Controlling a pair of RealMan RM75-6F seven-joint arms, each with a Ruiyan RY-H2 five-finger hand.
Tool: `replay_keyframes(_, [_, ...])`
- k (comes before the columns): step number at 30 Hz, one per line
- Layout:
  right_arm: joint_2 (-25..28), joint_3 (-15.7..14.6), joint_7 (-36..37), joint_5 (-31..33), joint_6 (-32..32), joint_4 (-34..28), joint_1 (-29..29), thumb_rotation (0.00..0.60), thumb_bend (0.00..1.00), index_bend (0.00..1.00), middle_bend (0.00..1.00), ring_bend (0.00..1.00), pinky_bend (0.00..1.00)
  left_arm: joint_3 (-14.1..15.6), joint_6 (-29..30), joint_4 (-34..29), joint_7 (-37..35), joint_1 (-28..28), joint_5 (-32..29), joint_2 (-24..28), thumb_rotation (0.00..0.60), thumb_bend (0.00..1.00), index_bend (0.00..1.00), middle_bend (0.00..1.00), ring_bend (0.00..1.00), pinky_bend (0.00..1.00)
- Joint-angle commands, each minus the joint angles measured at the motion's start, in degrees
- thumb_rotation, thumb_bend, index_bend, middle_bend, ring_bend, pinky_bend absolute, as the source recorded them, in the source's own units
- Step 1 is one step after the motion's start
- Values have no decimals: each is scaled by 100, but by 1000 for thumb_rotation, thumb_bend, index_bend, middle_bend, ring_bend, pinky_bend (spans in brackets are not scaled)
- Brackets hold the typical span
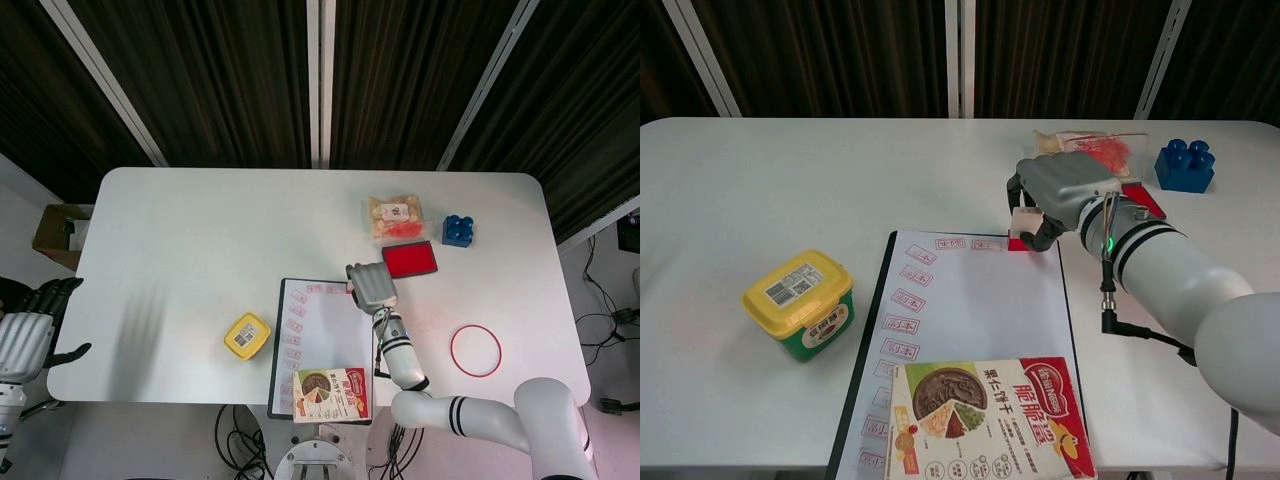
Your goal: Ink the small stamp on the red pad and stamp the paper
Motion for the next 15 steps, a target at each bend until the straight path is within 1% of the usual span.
replay_keyframes(1, [-4,7,2,-6,-14,8,-5,600,477,1000,898,909,1000,0,5,-1,-1,6,-4,3,600,0,123,138,117,203])
replay_keyframes(5, [12,39,38,-58,0,-39,-14,600,477,1000,898,909,1000,1,10,-5,5,13,-6,9,600,0,124,139,117,203])
replay_keyframes(8, [94,103,137,-198,114,-210,-39,600,478,1000,898,909,1000,-1,20,-23,15,19,-6,17,600,0,123,138,117,203])
replay_keyframes(12, [384,224,394,-531,413,-707,-146,600,478,1000,898,909,1000,3,22,-60,53,17,8,36,600,0,123,139,117,203])
replay_keyframes(15, [762,382,609,-734,646,-1286,-273,600,478,1000,899,908,1000,5,17,-95,97,14,14,42,600,0,123,138,117,203])
